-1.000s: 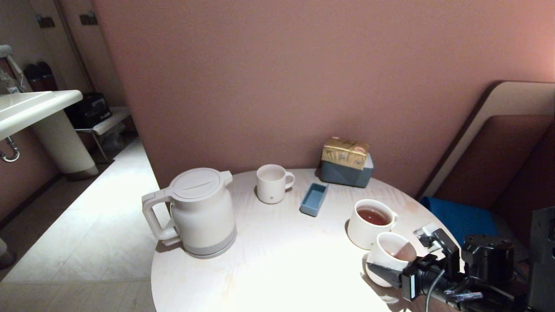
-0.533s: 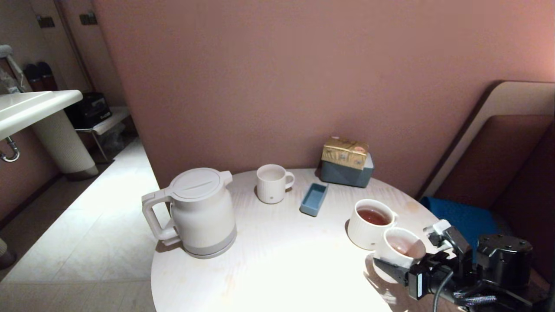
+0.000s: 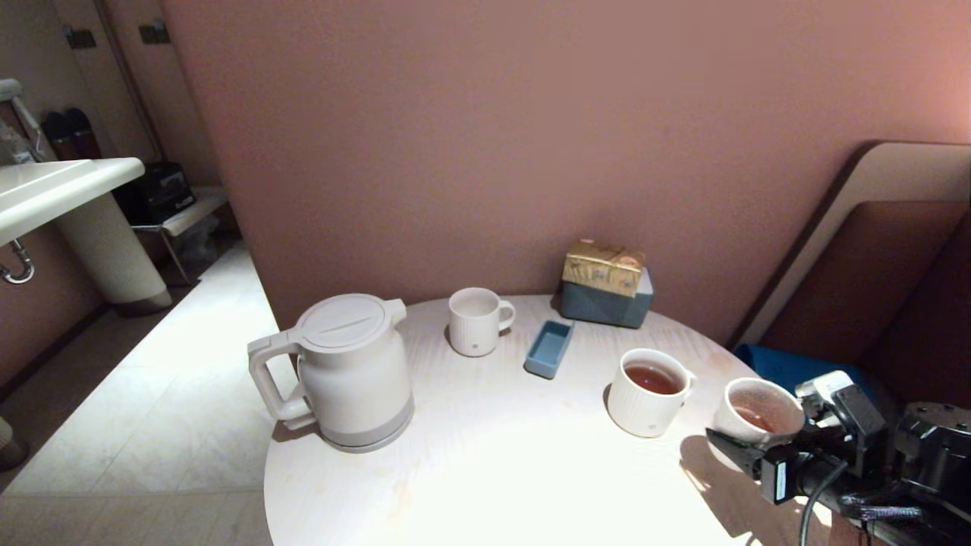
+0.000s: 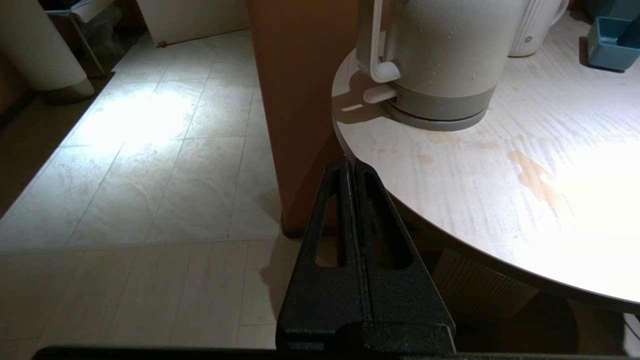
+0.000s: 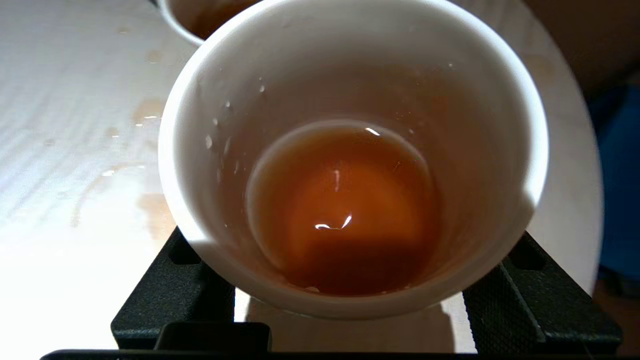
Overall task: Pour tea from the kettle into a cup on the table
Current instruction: Pour water into another cup
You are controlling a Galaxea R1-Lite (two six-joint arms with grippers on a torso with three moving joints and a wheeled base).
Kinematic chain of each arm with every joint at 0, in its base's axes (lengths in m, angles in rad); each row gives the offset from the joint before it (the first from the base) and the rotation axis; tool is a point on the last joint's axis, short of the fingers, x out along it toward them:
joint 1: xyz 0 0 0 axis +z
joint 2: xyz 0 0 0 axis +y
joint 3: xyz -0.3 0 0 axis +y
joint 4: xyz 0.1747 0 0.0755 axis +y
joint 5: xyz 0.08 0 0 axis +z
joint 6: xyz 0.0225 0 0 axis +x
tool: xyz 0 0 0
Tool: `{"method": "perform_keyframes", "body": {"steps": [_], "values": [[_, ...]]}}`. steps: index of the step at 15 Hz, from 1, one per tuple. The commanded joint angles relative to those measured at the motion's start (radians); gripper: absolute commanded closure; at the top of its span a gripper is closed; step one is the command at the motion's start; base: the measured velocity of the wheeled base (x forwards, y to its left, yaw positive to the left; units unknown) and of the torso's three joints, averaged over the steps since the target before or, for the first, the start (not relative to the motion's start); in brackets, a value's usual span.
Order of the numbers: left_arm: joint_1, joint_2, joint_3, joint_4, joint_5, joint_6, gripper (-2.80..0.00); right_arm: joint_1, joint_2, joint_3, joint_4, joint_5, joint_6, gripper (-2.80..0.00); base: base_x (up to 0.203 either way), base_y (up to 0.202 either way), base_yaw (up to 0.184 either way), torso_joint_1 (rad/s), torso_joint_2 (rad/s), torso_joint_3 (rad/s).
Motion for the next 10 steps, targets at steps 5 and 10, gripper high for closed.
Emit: {"method": "perform_keyframes", "body": {"steps": [5, 10], "values": [[0.0, 0.001, 0.0, 0.0, 0.0, 0.0, 0.0, -0.112, -0.108, -0.228, 0.252, 0.001, -0.079, 0.0, 0.0, 0.0, 0.0, 0.0, 0.0, 0.0], [0.0, 0.001, 0.0, 0.0, 0.0, 0.0, 0.0, -0.139, -0.249, -0.676, 0.89, -0.01, -0.173, 0.0, 0.0, 0.0, 0.0, 0.0, 0.0, 0.0]]}}
